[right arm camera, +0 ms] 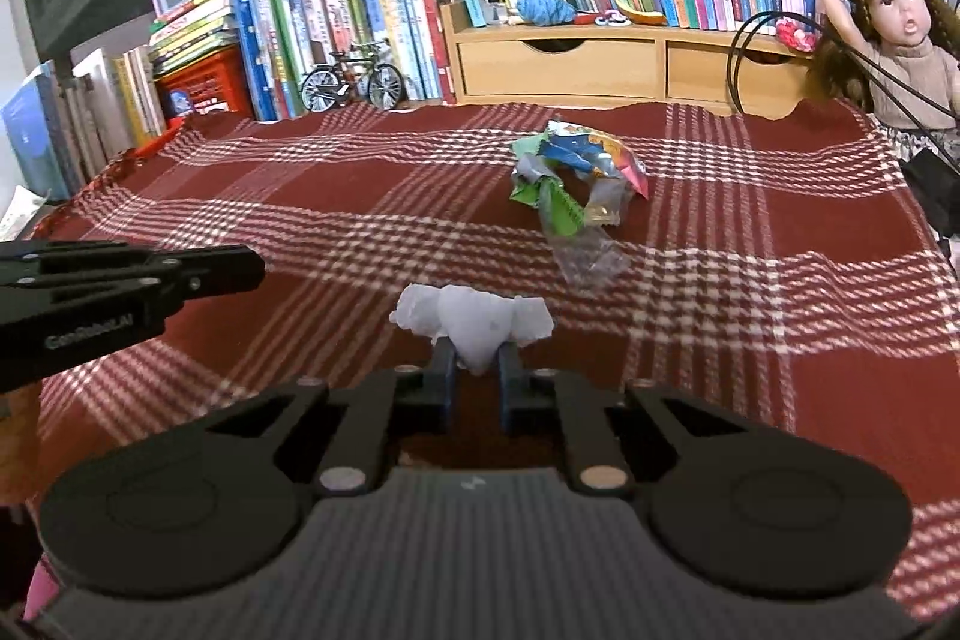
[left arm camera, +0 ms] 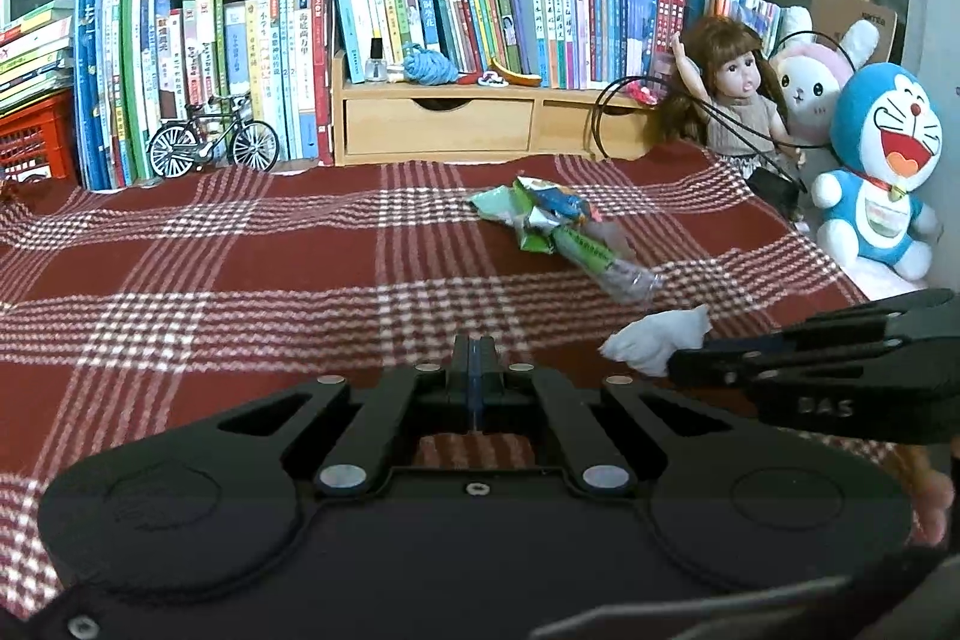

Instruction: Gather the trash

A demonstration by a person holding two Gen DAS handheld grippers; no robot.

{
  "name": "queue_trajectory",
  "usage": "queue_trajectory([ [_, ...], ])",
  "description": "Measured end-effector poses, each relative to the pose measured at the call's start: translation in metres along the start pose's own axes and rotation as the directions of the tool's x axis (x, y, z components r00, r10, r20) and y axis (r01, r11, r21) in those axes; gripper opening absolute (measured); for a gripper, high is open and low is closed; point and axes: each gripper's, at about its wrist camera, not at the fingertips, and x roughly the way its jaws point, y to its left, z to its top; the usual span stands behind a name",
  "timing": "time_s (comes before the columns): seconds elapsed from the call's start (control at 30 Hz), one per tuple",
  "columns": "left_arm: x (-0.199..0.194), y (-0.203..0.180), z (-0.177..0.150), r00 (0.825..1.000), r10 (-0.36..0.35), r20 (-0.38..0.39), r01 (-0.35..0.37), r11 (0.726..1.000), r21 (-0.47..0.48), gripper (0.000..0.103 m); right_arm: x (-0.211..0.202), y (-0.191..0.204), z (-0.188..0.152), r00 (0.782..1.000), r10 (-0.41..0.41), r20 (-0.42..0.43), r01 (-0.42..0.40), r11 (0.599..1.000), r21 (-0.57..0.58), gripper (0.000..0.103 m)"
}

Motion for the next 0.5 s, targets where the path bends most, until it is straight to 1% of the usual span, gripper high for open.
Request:
queue_trajectory([
  [0.1, -0.011, 0.002, -0.007, 1.0, -0.006, 0.006, 0.006, 1.0, 0.006, 0.0, -0.011, 0.005, -0.007, 1.0, 0.002, 0.01, -0.002, 1.0, -0.006, 0.017],
  [0.23, -0.027, -0.002, -0.017, 1.0, -0.026, 0.017, 0.026, 0.999, 0.042, 0.001, -0.024, 0.011, -0.017, 1.0, 0.007, 0.013, -0.007, 1.0, -0.02, 0.018],
  [0.27, -0.029, -0.003, -0.019, 0.999, -0.036, 0.016, 0.035, 0.998, 0.052, 0.002, -0.027, 0.012, -0.019, 1.0, 0.008, 0.014, -0.008, 1.0, -0.028, 0.018],
  [0.3, -0.03, -0.004, -0.02, 0.999, -0.045, 0.014, 0.044, 0.997, 0.057, 0.006, -0.029, 0.014, -0.02, 1.0, 0.007, 0.013, -0.006, 0.999, -0.038, 0.018],
  [0.37, -0.032, -0.007, -0.023, 0.997, -0.077, 0.007, 0.076, 0.995, 0.057, 0.008, -0.03, 0.015, -0.021, 1.0, 0.012, 0.014, -0.012, 0.999, -0.048, 0.018],
  [0.4, -0.033, -0.009, -0.025, 0.995, -0.096, 0.006, 0.095, 0.994, 0.055, 0.012, -0.03, 0.015, -0.022, 1.0, 0.027, 0.014, -0.027, 0.998, -0.049, 0.019],
  [0.43, -0.034, -0.01, -0.026, 0.993, -0.116, 0.003, 0.115, 0.992, 0.051, 0.016, -0.03, 0.015, -0.022, 0.999, 0.044, 0.009, -0.043, 0.998, -0.053, 0.022],
  [0.47, -0.035, -0.011, -0.027, 0.99, -0.141, 0.0, 0.141, 0.989, 0.048, 0.027, -0.029, 0.016, -0.022, 0.997, 0.071, 0.005, -0.071, 0.995, -0.068, 0.024],
  [0.5, -0.035, -0.013, -0.028, 0.986, -0.164, -0.005, 0.164, 0.985, 0.046, 0.038, -0.03, 0.019, -0.023, 0.996, 0.092, 0.005, -0.091, 0.992, -0.087, 0.03],
])
